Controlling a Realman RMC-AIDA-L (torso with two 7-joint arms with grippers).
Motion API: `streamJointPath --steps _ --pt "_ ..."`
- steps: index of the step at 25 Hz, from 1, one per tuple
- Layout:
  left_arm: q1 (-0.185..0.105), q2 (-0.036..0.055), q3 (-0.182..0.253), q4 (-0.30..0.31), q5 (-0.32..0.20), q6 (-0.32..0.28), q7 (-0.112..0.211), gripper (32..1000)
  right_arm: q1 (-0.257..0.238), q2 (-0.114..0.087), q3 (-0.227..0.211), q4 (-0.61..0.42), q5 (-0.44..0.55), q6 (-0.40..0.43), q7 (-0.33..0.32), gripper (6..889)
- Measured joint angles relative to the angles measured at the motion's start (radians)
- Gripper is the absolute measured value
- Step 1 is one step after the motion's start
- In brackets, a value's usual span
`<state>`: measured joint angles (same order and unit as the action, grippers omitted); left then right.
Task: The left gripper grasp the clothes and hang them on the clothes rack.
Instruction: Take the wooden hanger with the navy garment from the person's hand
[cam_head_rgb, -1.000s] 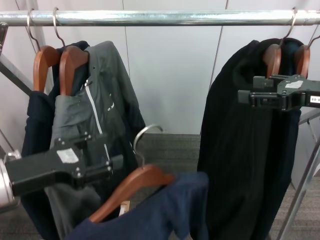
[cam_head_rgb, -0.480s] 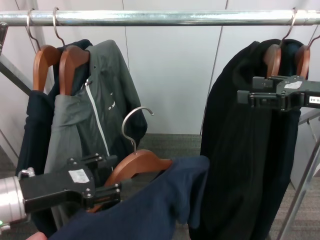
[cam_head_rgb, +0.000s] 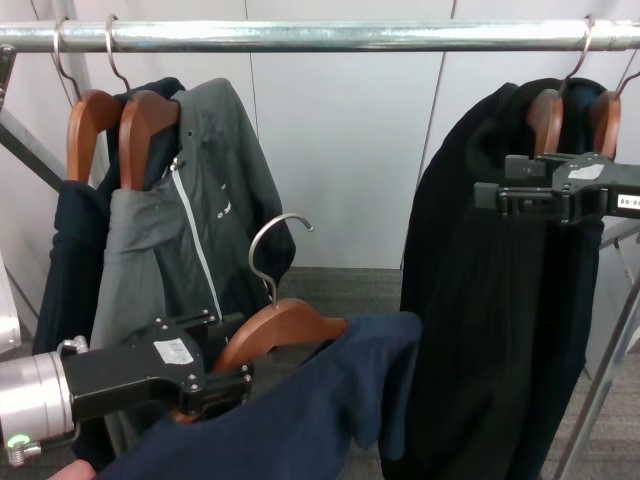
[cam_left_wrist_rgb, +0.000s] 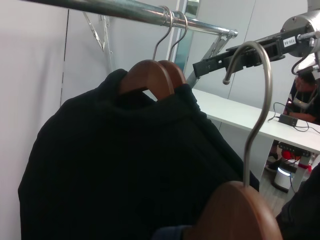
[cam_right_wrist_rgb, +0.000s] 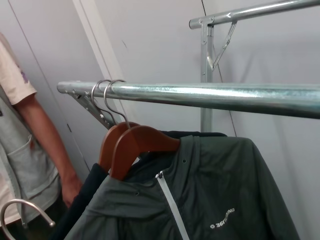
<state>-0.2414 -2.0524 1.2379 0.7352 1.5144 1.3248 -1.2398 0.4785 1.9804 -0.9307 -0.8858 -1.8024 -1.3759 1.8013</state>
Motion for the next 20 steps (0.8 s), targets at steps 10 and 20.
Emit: streamJointPath --steps 10,20 --pt "-0.011 -0.0002 0.0 -0.01 -0.001 -0.01 0.009 570 0.0 0.0 0.004 0.001 0.004 0.0 -0.003 822" --pt "-0.013 -0.0011 0.0 -0.011 -0.002 -0.011 0.011 175 0.0 0.002 0.004 0.001 0.003 0.0 -0.004 822"
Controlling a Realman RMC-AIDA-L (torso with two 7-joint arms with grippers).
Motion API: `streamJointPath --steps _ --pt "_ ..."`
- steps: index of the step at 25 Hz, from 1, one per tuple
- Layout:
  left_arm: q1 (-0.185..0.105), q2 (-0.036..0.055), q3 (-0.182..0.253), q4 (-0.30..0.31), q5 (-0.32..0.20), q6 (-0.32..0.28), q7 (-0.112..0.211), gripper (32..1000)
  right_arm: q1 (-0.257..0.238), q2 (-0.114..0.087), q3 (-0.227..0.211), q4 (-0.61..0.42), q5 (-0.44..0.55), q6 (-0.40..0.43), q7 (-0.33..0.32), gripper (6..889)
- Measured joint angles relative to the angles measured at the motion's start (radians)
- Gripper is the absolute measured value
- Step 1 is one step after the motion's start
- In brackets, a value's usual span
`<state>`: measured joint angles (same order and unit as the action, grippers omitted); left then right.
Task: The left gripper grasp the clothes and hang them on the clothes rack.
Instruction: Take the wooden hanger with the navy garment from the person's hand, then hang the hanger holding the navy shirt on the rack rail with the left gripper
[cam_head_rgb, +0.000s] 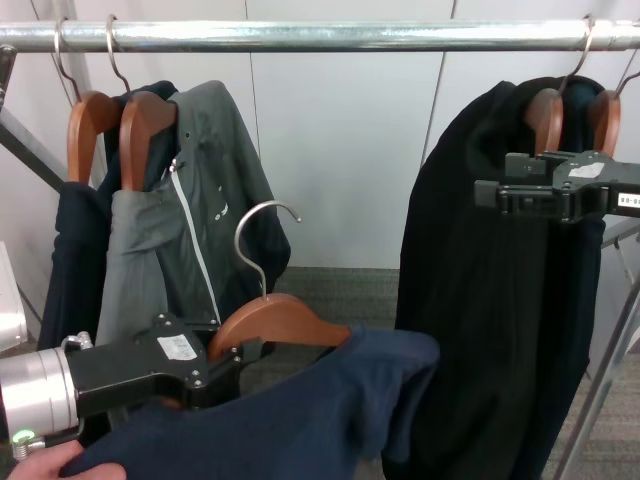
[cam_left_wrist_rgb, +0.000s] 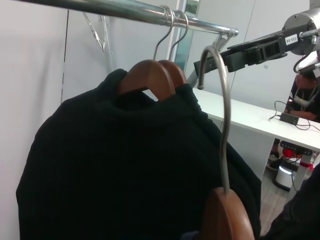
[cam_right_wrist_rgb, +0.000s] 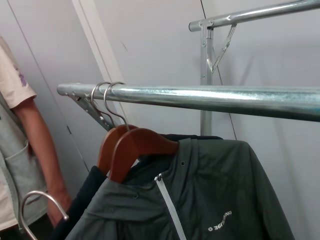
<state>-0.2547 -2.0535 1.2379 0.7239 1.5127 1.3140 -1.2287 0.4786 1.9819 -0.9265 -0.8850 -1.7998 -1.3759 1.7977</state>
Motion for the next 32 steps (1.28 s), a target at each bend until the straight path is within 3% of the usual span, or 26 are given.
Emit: streamJointPath --steps 7,23,29,31,32 --pt "0.0 -0.0004 0.0 0.0 -0.012 0.0 0.0 174 0.0 0.0 0.0 0.0 -0.001 0.0 0.0 822" --pt "0.005 0.0014 -0.002 0.006 -0.145 0.011 -0.002 169 -0.002 0.0 0.0 0.0 -0.003 0.0 0.0 822" --pt "-0.029 -0.0031 0.021 0.021 -0.227 -0.023 -0.009 170 0.0 0.0 0.0 0.022 -0.003 0.002 -0.013 822" --pt "-0.039 -0.004 0.041 0.025 -0.292 -0.048 -0.01 170 0.0 0.0 0.0 0.026 -0.003 0.003 -0.016 822" --pt "-0.04 -0.0041 0.069 0.041 -0.348 -0.078 -0.01 170 0.0 0.0 0.0 0.028 -0.002 0.003 -0.018 822"
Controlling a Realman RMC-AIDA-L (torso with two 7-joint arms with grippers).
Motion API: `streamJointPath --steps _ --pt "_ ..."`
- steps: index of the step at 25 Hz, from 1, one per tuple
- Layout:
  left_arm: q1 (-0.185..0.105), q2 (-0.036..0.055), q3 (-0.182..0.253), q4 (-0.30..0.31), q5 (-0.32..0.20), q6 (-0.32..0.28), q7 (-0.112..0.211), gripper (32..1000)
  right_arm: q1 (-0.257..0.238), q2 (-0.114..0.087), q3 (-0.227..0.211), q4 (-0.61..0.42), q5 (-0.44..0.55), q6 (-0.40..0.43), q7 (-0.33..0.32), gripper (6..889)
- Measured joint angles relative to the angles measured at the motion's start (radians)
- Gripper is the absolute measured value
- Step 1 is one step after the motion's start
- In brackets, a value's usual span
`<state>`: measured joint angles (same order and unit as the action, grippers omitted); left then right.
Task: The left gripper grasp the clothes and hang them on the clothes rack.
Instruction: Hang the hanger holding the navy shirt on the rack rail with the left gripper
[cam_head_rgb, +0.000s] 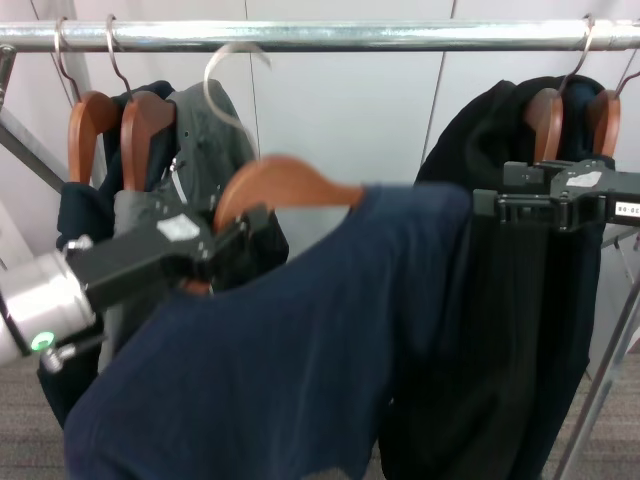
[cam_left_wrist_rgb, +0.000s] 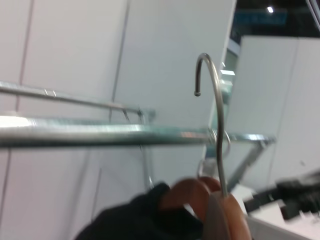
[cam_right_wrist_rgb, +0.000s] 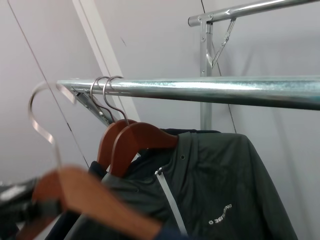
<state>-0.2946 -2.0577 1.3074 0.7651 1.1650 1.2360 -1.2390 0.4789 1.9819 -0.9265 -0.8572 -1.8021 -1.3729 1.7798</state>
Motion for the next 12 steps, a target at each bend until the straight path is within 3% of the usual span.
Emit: streamJointPath --steps 3,4,5,9,12 --pt "0.0 0.0001 0.069 0.05 -0.044 -0.094 -0.007 170 0.0 0.0 0.0 0.009 0.002 0.0 -0.008 822" --pt "-0.002 0.0001 0.118 0.091 -0.053 -0.18 -0.023 170 0.0 0.0 0.0 0.011 0.003 0.0 -0.009 822" --pt "-0.002 0.0002 0.134 0.104 -0.053 -0.208 -0.03 170 0.0 0.0 0.0 0.012 0.003 0.002 -0.011 822" --pt "-0.004 0.0009 0.235 0.211 -0.056 -0.416 -0.078 169 0.0 0.0 0.0 0.018 0.004 0.011 -0.018 822" --pt "-0.02 0.0019 0.283 0.255 -0.056 -0.531 -0.104 169 0.0 0.0 0.0 0.026 0.005 0.012 -0.019 822"
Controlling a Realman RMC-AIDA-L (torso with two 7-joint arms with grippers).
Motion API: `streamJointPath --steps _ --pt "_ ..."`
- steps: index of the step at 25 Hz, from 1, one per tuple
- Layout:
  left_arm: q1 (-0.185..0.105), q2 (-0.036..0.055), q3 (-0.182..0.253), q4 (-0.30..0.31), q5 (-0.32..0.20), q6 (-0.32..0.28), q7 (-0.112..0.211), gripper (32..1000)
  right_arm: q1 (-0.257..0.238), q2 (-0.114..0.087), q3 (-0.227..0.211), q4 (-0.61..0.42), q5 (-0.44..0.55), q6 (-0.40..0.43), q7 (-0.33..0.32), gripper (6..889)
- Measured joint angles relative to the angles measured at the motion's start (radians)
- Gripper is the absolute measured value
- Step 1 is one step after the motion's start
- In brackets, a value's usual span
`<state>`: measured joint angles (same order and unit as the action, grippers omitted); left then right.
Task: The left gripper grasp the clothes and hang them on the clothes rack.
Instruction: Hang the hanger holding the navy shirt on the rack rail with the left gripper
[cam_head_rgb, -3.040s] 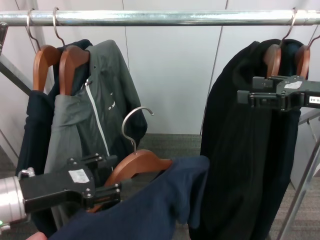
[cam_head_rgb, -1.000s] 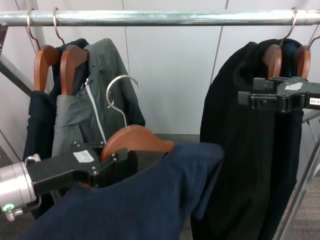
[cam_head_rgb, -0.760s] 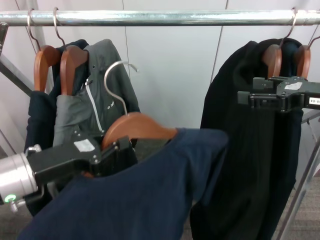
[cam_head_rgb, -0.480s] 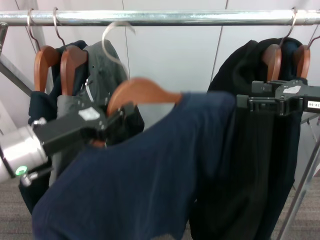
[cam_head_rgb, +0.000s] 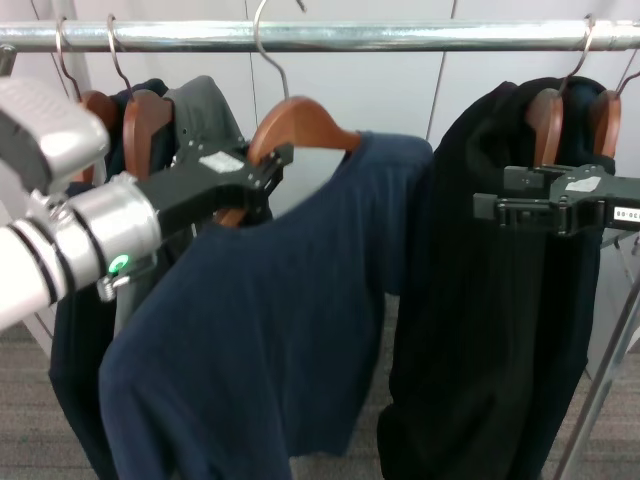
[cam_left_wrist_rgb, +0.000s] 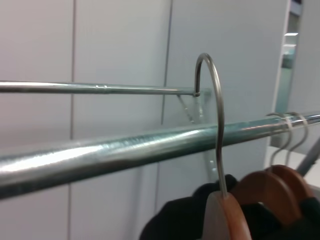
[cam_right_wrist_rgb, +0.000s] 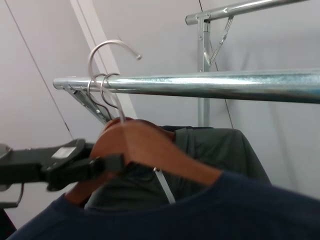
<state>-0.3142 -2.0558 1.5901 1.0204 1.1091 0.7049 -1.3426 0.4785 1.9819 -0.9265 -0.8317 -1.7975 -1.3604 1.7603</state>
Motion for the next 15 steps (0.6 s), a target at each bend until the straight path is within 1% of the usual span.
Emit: streamJointPath --steps 1,3,4,5,7,9,12,13,15 --pt "-0.013 0.0017 0.011 0.006 0.003 -0.029 -0.013 170 0.0 0.0 0.0 0.002 0.0 0.0 0.0 822" --pt "-0.038 0.0042 0.017 0.005 0.008 -0.074 -0.039 172 0.0 -0.001 0.0 0.008 0.001 0.0 -0.002 822" --pt "-0.047 0.0048 0.018 0.003 0.008 -0.095 -0.047 173 0.0 -0.001 0.0 0.01 0.001 0.0 -0.004 822" --pt "-0.058 0.0051 0.02 0.0 0.008 -0.123 -0.053 174 0.0 -0.001 0.0 0.01 0.002 0.0 -0.007 822" --pt "-0.07 0.0048 0.023 -0.004 0.011 -0.158 -0.056 176 0.0 -0.001 0.0 0.011 0.003 0.0 -0.011 822" --pt "-0.089 0.0045 0.03 -0.018 0.026 -0.208 -0.066 178 0.001 -0.001 0.0 0.011 0.003 0.001 -0.013 822" --pt "-0.116 0.0052 0.035 -0.05 0.053 -0.237 -0.088 181 0.006 -0.003 0.0 0.013 0.003 0.001 -0.014 822" --pt "-0.129 0.0041 0.035 -0.074 0.062 -0.241 -0.091 182 0.008 -0.003 0.0 0.015 0.003 0.001 -0.014 822" --pt "-0.143 0.0026 0.036 -0.102 0.069 -0.244 -0.092 184 0.01 -0.002 0.001 0.019 0.004 0.002 -0.014 822"
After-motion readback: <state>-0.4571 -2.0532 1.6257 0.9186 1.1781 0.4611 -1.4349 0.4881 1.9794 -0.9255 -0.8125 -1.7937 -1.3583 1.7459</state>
